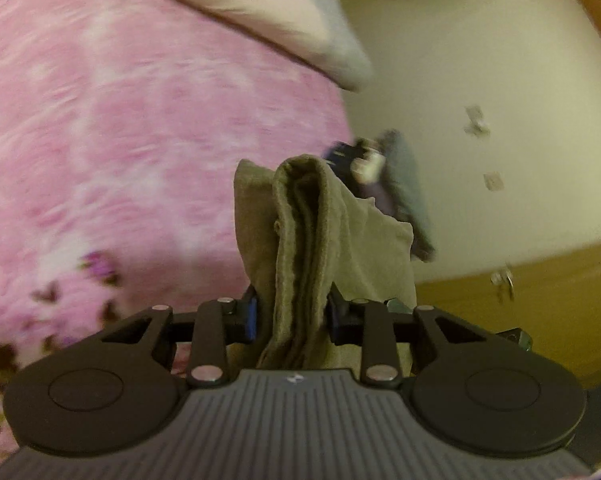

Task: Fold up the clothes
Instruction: 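Lift the pants bundle with both grippers and carry it toward the clothes stack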

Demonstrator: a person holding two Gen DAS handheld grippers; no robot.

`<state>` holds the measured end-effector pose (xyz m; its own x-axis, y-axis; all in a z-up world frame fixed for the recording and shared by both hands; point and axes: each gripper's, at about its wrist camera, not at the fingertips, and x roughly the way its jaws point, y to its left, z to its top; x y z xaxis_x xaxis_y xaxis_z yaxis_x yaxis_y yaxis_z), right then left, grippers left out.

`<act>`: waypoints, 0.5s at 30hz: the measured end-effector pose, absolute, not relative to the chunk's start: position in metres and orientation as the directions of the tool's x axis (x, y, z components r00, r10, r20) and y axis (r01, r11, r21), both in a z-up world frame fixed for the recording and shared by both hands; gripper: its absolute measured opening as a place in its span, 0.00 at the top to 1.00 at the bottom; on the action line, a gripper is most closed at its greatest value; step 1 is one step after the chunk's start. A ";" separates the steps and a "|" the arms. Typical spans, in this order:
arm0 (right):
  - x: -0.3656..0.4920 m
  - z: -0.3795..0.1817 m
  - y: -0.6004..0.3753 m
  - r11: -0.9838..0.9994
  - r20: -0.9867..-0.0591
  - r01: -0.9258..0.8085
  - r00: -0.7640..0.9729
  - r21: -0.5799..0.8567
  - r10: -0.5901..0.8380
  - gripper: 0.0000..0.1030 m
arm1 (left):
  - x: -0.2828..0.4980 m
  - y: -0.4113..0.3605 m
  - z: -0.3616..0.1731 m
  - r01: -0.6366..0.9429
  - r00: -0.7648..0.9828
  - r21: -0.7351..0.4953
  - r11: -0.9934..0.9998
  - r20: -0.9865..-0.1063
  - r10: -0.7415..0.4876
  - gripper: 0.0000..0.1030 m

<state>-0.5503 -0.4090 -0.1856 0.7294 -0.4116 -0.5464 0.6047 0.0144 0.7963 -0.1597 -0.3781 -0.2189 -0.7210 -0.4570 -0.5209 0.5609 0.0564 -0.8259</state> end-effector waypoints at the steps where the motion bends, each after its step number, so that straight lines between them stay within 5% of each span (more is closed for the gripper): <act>1: -0.560 -0.175 -0.408 0.004 -0.543 0.604 0.718 0.797 -0.435 0.69 | -0.172 -0.387 -0.208 0.560 -0.732 -0.828 0.033 -0.514 -0.447 0.75; 15: -0.777 -0.092 -0.476 -0.103 -0.504 0.604 0.544 0.790 -0.671 0.69 | -0.403 -0.566 -0.137 0.494 -0.850 -0.852 -0.176 -0.430 -0.306 0.75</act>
<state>-0.7770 -0.4763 -0.0915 0.5444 -0.6706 -0.5039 0.6040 -0.1034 0.7902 -0.4034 -0.5658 -0.1373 -0.8498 -0.3055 -0.4296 0.4938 -0.1762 -0.8515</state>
